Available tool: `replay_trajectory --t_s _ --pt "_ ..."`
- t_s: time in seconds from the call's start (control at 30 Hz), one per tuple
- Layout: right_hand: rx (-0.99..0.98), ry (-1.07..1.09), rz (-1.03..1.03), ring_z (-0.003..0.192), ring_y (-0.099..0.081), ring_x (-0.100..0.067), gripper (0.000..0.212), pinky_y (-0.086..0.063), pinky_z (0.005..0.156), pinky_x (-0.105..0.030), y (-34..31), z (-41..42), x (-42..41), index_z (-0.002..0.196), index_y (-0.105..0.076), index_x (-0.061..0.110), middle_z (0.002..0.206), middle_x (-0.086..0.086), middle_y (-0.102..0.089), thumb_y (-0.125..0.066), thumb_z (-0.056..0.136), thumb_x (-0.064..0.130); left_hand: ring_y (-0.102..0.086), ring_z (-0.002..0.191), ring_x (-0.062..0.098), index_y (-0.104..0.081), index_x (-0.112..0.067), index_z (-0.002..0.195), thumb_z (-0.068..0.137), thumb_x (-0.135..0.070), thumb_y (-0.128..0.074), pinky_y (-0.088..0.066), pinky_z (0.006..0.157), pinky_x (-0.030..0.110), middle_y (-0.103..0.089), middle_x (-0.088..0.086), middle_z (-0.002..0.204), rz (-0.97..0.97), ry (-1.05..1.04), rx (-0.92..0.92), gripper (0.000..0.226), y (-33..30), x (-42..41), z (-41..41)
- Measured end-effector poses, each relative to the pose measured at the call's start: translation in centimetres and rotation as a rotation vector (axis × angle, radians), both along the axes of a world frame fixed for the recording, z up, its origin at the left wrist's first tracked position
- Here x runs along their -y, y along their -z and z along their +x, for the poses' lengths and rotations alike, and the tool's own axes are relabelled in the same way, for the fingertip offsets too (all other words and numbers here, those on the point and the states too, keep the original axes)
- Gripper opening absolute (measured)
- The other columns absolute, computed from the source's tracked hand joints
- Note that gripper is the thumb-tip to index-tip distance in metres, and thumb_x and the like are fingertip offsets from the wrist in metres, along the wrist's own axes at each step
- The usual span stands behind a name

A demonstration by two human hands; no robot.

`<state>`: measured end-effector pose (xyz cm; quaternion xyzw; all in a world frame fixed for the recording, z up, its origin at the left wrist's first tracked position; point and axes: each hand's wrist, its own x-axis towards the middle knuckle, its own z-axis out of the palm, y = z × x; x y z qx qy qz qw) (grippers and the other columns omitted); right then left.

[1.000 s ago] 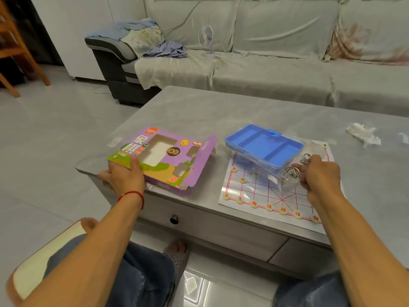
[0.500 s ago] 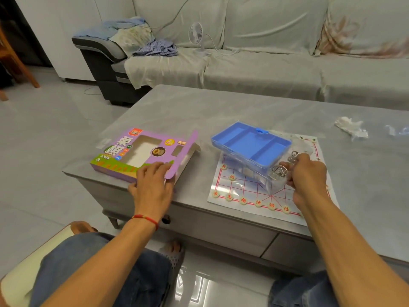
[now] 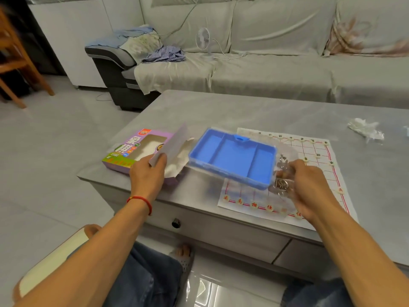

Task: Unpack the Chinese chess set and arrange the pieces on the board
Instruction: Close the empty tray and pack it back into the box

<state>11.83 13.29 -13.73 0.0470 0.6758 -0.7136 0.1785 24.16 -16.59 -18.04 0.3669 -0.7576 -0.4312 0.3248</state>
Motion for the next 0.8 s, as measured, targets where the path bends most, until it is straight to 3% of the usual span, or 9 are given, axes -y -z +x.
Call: replay_trajectory --t_s 0.1,0.17,0.23,0.33,0.43,0.53,0.6,0.7,0.8 --pt "-0.003 -0.062 0.077 0.067 -0.064 -0.030 0.027 -0.059 0.061 -0.043 0.2 0.4 0.3 0.070 -0.052 0.009 0.089 -0.022 -0.067 -0.046 0.095 0.013 -0.050 0.064 0.028 -0.057 -0.010 0.067 0.086 -0.041 -0.058 -0.039 0.059 0.032 -0.056 0.006 0.063 0.068 0.024 -0.045 0.037 0.3 -0.1 0.2" --pt "0.007 -0.077 0.097 0.066 -0.066 -0.033 0.024 -0.060 0.063 -0.047 0.3 0.6 0.5 0.073 -0.053 0.007 0.093 -0.025 -0.068 -0.046 0.095 0.014 -0.052 0.065 0.025 -0.061 -0.007 0.075 0.088 -0.041 -0.059 -0.042 0.061 0.032 -0.062 0.014 0.071 0.070 0.029 -0.055 0.036 0.6 -0.5 0.6" --pt "0.022 -0.082 0.115 0.064 -0.066 -0.032 0.021 -0.059 0.064 -0.049 0.4 0.7 0.7 0.080 -0.055 0.004 0.093 -0.024 -0.069 -0.045 0.096 0.013 -0.063 0.071 0.028 -0.066 -0.013 0.081 0.090 -0.043 -0.059 -0.048 0.065 0.033 -0.068 0.009 0.076 0.065 0.033 -0.063 0.033 0.8 -0.8 1.0" --pt "0.030 -0.078 0.125 0.060 -0.065 -0.029 0.019 -0.060 0.063 -0.048 0.5 0.6 0.8 0.081 -0.055 0.004 0.092 -0.022 -0.069 -0.044 0.095 0.011 -0.071 0.077 0.029 -0.070 -0.026 0.087 0.087 -0.053 -0.056 -0.058 0.072 0.043 -0.072 -0.004 0.080 0.065 0.068 -0.060 0.030 0.9 -0.8 1.3" --pt "0.034 -0.047 0.124 0.062 -0.063 -0.030 0.019 -0.060 0.059 -0.044 0.5 0.4 0.7 0.079 -0.053 0.004 0.092 -0.023 -0.069 -0.044 0.094 0.011 -0.069 0.084 0.027 -0.068 -0.035 0.092 0.087 -0.057 -0.053 -0.058 0.075 0.052 -0.072 -0.005 0.087 0.032 0.102 -0.054 0.027 0.9 -0.7 1.5" --pt "0.051 -0.022 0.128 0.066 -0.065 -0.033 0.019 -0.060 0.062 -0.049 0.7 0.6 0.6 0.082 -0.056 0.002 0.094 -0.024 -0.069 -0.045 0.094 0.012 -0.066 0.088 0.029 -0.065 -0.027 0.093 0.091 -0.057 -0.050 -0.056 0.075 0.055 -0.067 0.000 0.092 0.002 0.192 -0.034 0.034 1.0 -0.6 1.6" --pt "0.062 -0.001 0.120 0.065 -0.066 -0.032 0.020 -0.061 0.055 -0.044 0.8 0.8 0.7 0.087 -0.058 0.001 0.091 -0.022 -0.069 -0.044 0.095 0.013 -0.063 0.090 0.028 -0.063 -0.018 0.089 0.089 -0.058 -0.056 -0.054 0.077 0.054 -0.060 -0.001 0.095 -0.008 0.223 -0.004 0.040 1.1 -0.5 1.4" --pt "0.056 0.026 0.111 0.057 -0.066 -0.027 0.023 -0.057 0.050 -0.035 0.7 1.0 1.0 0.096 -0.061 -0.001 0.085 -0.018 -0.068 -0.044 0.098 0.014 -0.056 0.099 0.024 -0.058 -0.011 0.079 0.078 -0.040 -0.071 -0.052 0.083 0.042 -0.054 -0.006 0.099 -0.071 0.257 0.063 0.032 1.2 -0.6 1.2" --pt "0.047 0.023 0.129 0.056 -0.066 -0.025 0.025 -0.058 0.050 -0.037 0.6 1.1 1.2 0.100 -0.062 -0.002 0.086 -0.017 -0.069 -0.044 0.098 0.015 -0.055 0.101 0.024 -0.047 -0.018 0.069 0.059 -0.024 -0.074 -0.052 0.084 0.044 -0.054 -0.002 0.097 -0.070 0.279 0.076 0.029 1.0 -0.4 1.3"
